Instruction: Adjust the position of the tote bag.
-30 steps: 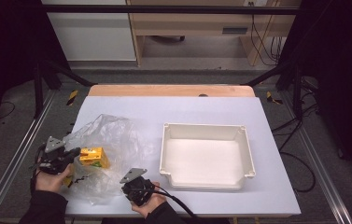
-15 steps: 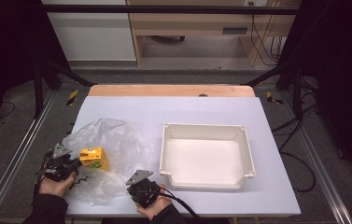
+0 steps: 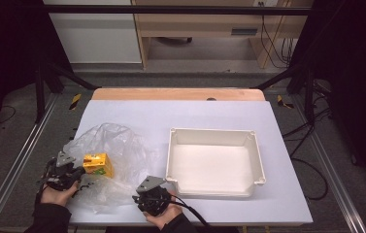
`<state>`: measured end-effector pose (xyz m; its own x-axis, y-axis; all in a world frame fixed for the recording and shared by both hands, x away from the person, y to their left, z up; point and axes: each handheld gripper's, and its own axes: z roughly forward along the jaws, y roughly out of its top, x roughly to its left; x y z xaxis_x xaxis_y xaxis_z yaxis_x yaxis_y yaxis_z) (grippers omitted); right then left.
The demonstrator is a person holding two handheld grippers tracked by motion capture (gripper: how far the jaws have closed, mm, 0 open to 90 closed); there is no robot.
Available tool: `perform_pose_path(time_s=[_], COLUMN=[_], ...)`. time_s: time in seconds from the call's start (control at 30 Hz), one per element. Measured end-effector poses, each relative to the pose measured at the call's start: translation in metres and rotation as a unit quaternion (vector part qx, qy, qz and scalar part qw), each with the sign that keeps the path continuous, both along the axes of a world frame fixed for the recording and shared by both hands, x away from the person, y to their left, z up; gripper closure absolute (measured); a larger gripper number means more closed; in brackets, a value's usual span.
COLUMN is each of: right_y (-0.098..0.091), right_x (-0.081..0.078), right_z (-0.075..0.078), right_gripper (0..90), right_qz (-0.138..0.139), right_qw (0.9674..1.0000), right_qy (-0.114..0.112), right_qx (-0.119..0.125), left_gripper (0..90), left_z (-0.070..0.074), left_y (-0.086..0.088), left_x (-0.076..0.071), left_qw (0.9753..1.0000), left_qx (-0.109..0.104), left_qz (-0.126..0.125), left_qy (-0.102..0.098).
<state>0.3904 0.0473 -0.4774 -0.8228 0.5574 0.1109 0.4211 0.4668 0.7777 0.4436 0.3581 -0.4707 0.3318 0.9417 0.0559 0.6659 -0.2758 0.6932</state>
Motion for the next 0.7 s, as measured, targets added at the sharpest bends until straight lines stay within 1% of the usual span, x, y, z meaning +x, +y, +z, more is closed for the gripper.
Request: perform_pose_path(time_s=[0.03, 0.07, 0.1, 0.17, 0.27, 0.3, 0.33, 0.4, 0.43, 0.47, 0.53, 0.57, 0.63, 0.7], right_y=[0.000, 0.000, 0.000, 0.002, 0.005, 0.007, 0.009, 0.013, 0.016, 0.020, 0.027, 0.032, 0.041, 0.048], right_x=[0.000, 0.000, 0.000, 0.001, 0.001, 0.001, 0.002, 0.005, 0.007, 0.009, 0.011, 0.012, 0.012, 0.011], right_z=[0.002, 0.005, 0.007, 0.011, 0.014, 0.014, 0.013, 0.012, 0.011, 0.010, 0.008, 0.006, 0.002, -0.002], right_gripper=[71.8, 68.2, 67.7, 67.9, 72.2, 73.3, 74.5, 75.1, 75.1, 75.5, 77.9, 81.6, 87.1, 89.7], right_qz=[0.002, 0.004, 0.004, 0.006, 0.011, 0.010, 0.009, 0.009, 0.009, 0.010, 0.015, 0.017, 0.030, 0.040], right_qw=[1.0000, 0.9999, 0.9997, 0.9993, 0.9990, 0.9989, 0.9988, 0.9986, 0.9985, 0.9984, 0.9986, 0.9989, 0.9990, 0.9988], right_qy=[-0.007, -0.012, -0.016, -0.022, -0.029, -0.028, -0.030, -0.026, -0.024, -0.018, -0.015, -0.012, -0.005, 0.002], right_qx=[0.004, 0.012, 0.018, 0.029, 0.034, 0.035, 0.038, 0.045, 0.048, 0.052, 0.048, 0.042, 0.033, 0.026], left_gripper=[89.6, 89.5, 89.5, 89.4, 85.1, 83.9, 83.3, 84.3, 85.5, 86.7, 88.7, 89.2, 89.4, 89.5], left_z=[0.001, 0.001, 0.002, 0.004, 0.006, 0.006, 0.007, 0.006, 0.005, 0.005, 0.005, 0.006, 0.008, 0.012], left_y=[0.001, 0.001, 0.002, 0.003, 0.005, 0.007, 0.008, 0.008, 0.008, 0.007, 0.007, 0.007, 0.008, 0.011], left_x=[0.000, -0.001, -0.001, -0.003, -0.004, -0.005, -0.005, -0.005, -0.005, -0.005, -0.005, -0.005, -0.006, -0.009], left_qw=[1.0000, 1.0000, 1.0000, 0.9998, 0.9995, 0.9993, 0.9992, 0.9994, 0.9995, 0.9996, 0.9997, 0.9998, 0.9997, 0.9990], left_qx=[-0.002, -0.003, -0.007, -0.013, -0.021, -0.029, -0.031, -0.028, -0.026, -0.025, -0.020, -0.018, -0.020, -0.034], left_qz=[0.001, 0.001, 0.001, 0.003, 0.007, 0.004, 0.004, 0.003, 0.002, 0.003, -0.001, -0.001, 0.000, 0.008], left_qy=[-0.004, -0.004, -0.006, -0.012, -0.020, -0.025, -0.025, -0.022, -0.017, -0.015, -0.012, -0.011, -0.016, -0.027])
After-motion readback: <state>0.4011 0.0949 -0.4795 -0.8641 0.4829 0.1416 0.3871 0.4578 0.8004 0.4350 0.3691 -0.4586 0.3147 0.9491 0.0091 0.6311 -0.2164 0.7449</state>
